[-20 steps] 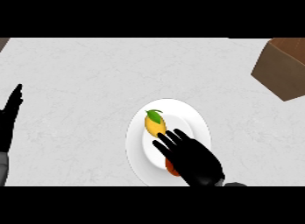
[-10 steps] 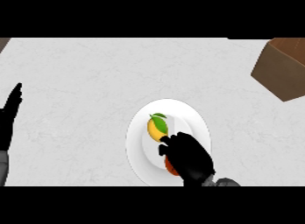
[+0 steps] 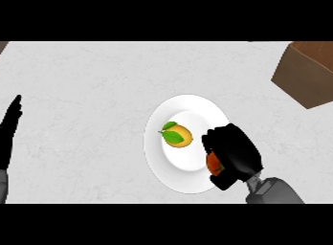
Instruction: Pick the tomato from the plate and place it in the cardboard box
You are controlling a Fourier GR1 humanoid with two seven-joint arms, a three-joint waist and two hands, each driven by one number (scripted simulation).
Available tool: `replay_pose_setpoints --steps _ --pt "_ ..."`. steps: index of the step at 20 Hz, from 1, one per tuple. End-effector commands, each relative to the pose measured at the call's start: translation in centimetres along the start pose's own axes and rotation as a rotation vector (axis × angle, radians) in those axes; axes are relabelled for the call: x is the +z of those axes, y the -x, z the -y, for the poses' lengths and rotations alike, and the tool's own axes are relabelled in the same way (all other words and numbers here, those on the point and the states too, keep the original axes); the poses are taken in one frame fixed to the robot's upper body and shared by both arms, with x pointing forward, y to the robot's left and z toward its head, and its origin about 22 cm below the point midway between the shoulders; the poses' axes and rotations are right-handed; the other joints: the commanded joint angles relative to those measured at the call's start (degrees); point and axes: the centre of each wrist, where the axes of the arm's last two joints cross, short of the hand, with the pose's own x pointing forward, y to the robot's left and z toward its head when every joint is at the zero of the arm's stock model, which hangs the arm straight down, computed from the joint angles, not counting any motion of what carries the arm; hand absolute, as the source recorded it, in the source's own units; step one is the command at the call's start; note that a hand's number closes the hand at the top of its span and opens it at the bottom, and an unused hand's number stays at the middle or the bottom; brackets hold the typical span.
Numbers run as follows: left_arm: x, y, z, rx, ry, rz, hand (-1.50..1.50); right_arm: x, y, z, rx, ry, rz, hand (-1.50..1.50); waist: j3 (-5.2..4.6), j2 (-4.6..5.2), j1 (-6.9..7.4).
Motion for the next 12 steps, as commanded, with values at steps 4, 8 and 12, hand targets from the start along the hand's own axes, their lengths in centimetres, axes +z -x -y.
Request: replay_pose_setpoints --steps 4,8,12 --pt "0.6 1.1 -1.2 0.008 -0.056 -0.041 0.00 7.0 17.3 3.3 -0.055 0.056 -0.413 1.50 0.66 0.87 -4.50" --pt "0.4 0.7 -1.2 0.016 -0.042 -0.029 0.00 12.0 25.0 8.7 -0.052 0.195 -0.507 1.50 0.56 0.70 -3.31" --pt "0.7 0.5 0.3 0.010 -0.014 -0.006 0.00 16.8 30.1 13.3 -0.089 0.378 -0.487 1.50 0.49 0.67 -1.20"
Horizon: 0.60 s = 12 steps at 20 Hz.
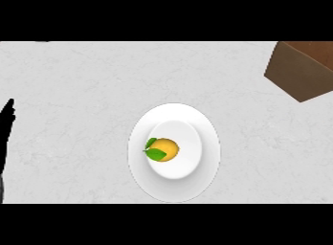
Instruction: Pick the tomato from the plate and place it in the cardboard box
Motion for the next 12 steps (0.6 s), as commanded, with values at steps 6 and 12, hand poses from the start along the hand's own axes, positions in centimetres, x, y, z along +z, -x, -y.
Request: replay_pose_setpoints --steps 6,12 --pt "0.5 -1.0 1.6 0.003 0.074 0.053 0.00 3.5 11.6 9.9 -0.124 0.289 0.135 1.50 -0.13 0.18 4.72" --pt "-0.9 -2.6 1.8 0.001 0.079 0.044 0.00 1.6 13.2 10.1 -0.288 0.231 0.206 1.50 -0.37 0.09 5.32"
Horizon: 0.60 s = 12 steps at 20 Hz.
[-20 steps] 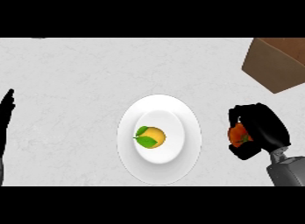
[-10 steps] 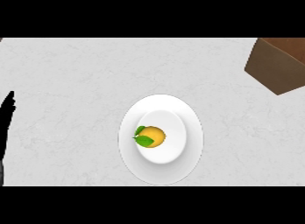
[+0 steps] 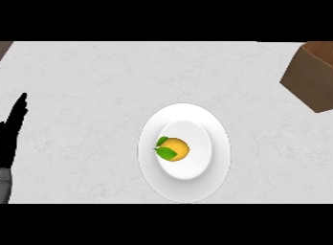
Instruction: Pick the tomato from the plate and place it in the cardboard box
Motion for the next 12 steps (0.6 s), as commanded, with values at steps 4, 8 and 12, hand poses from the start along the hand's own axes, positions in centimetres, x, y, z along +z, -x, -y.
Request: replay_pose_setpoints --steps 4,8,12 --pt "-0.8 -0.8 0.6 -0.003 0.021 0.008 0.00 -5.2 -0.9 0.4 -0.185 -0.018 0.021 1.50 -0.17 0.00 1.31" --pt "-1.1 -1.0 2.6 -0.004 0.029 0.002 0.00 -9.6 -3.3 -0.1 -0.239 0.005 -0.004 1.50 -0.19 0.17 1.44" --pt "-2.1 -1.6 0.5 -0.022 0.017 0.031 0.00 -11.7 -4.2 -2.0 -0.325 -0.023 -0.040 1.50 -0.15 0.41 1.65"
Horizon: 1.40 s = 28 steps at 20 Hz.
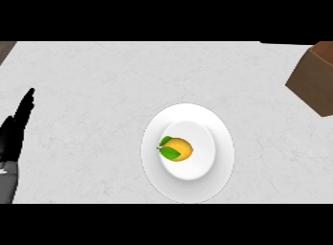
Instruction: Pick the tomato from the plate and place it in the cardboard box
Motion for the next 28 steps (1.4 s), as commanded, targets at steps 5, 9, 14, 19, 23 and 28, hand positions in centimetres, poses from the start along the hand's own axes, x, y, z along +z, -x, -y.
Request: replay_pose_setpoints --steps 5,9,14,19,23,28 --pt "-0.3 0.3 0.1 0.002 0.025 0.010 0.00 -5.7 -2.9 -5.1 -0.097 -0.064 -0.061 1.50 0.02 0.38 0.71" --pt "0.3 -0.8 0.2 0.013 0.010 0.012 0.00 -6.8 -3.5 -8.1 -0.082 -0.083 -0.072 1.50 0.07 0.23 0.56" --pt "0.4 -0.2 1.5 0.008 0.014 0.034 0.00 -8.3 -5.0 -10.3 0.009 -0.092 -0.130 1.50 0.04 0.82 1.42" --pt "-0.3 -0.4 1.3 0.011 0.023 0.043 0.00 -7.4 -3.7 -13.1 -0.149 -0.113 -0.288 -1.50 0.12 1.55 2.05" --pt "-0.2 -1.7 0.4 -0.004 0.018 0.042 0.00 -7.1 -3.5 -15.0 -0.162 -0.138 -0.286 -1.50 0.21 1.00 2.20" --pt "0.1 -0.7 1.6 0.005 0.014 0.039 0.00 -7.3 -3.8 -14.5 -0.236 -0.059 -0.197 -1.50 0.17 1.10 1.59"
